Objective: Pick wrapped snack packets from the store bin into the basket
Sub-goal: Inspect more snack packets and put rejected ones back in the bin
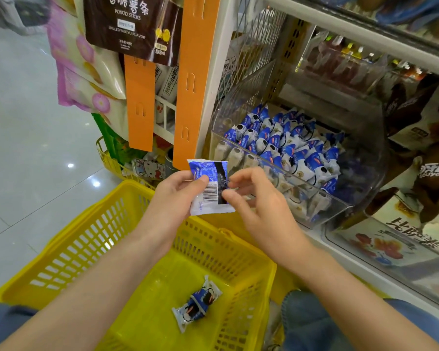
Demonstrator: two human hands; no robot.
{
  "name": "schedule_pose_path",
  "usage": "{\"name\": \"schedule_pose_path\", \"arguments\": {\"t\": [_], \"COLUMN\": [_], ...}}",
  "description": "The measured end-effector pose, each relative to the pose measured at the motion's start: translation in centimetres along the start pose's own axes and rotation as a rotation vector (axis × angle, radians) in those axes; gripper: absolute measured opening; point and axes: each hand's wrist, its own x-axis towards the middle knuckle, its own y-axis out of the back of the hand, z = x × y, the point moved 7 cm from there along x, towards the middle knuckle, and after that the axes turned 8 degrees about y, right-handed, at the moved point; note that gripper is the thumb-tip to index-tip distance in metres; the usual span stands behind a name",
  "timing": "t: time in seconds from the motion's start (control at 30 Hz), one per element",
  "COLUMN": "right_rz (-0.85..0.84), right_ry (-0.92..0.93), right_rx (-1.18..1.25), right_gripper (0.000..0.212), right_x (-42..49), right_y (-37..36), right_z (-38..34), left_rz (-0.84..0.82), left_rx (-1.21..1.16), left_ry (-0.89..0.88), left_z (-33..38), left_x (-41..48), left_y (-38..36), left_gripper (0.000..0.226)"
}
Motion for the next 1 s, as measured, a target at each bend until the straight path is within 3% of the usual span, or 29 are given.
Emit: {"name": "schedule_pose_path", "arguments": {"t": [0.13,0.27,0.37,0.43,0.5,0.6,0.8,1.0], "right_rz": [0.033,-0.016,0.017,0.067,0.090,0.102,0.113,0.076], "right_ry": [-0.320,-0.473,-0.498,-0.510,-0.507,-0.463,-0.247,-0.284], "right_rx": [0.275,0.538,0.595,0.594,0.575,0.496,0.054,0.114], "right_gripper": [0.017,0.016,0.011,0.008,0.010,0.013,0.016,0.012], "right_x": [0.1,0.1,-0.3,-0.5,-0.6,-0.5,-0.4,-0.5], "right_y": [-0.4,-1.1,-1.1,-1.0,-0.9,-0.8,-0.1,-1.0], "right_z": [2.3,2.6,3.0,3.3,3.5,3.4,2.5,2.5], "left_rz": [-0.054,-0.170,-0.017,0.070,0.035,0.011,0.074,0.152], "left_rx": [0.069,0.149,0.404,0.572,0.687,0.758,0.823,0.891], "left_ry": [-0.034,-0.069,-0.283,-0.486,-0.590,-0.580,-0.584,-0.650], "left_z": [0.2,0.1,0.8,1.6,1.6,0.8,1.2,2.0], "left_x": [-0.1,-0.3,-0.4,-1.3,-2.3,-2.6,-2.3,-2.9], "left_y": [-0.7,-1.7,-1.0,-1.0,-1.9,-2.4,-1.8,-1.7], "left_gripper": [0.013,0.027,0.024,0.027,0.026,0.029,0.024,0.015]}}
